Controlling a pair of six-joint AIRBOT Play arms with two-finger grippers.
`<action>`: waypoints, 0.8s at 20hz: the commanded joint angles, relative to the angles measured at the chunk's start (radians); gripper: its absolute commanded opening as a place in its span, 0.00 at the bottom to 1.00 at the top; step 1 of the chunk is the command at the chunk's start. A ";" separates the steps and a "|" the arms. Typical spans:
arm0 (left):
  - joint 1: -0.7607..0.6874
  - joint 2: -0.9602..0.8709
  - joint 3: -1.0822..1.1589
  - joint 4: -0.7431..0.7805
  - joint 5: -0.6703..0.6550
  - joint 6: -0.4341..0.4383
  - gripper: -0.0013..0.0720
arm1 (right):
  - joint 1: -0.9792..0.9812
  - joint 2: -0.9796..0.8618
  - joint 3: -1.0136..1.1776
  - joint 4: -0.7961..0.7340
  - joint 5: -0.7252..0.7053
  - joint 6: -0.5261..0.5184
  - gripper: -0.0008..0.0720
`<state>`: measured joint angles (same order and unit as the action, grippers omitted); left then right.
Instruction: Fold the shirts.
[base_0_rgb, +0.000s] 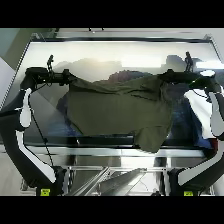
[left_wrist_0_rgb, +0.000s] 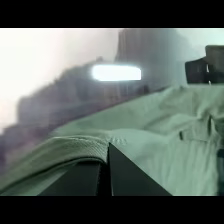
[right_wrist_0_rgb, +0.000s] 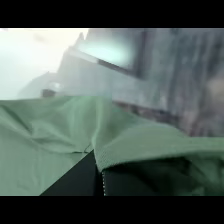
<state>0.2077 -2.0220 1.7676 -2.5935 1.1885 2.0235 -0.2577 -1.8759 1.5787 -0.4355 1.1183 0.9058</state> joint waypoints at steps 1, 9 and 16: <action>0.000 -0.022 0.086 0.190 0.056 -0.113 0.03 | -0.055 -0.021 0.026 -0.069 0.092 0.042 0.04; -0.037 -0.022 -0.018 0.378 0.051 -0.154 0.03 | -0.058 -0.059 0.004 -0.332 0.102 0.093 0.04; -0.057 -0.021 0.004 0.377 0.048 -0.119 0.04 | -0.034 -0.083 0.010 -0.349 0.091 0.091 0.15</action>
<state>0.1574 -2.0438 1.7573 -2.2242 1.2167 1.8923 -0.2974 -1.9583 1.5845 -0.7712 1.2121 0.9951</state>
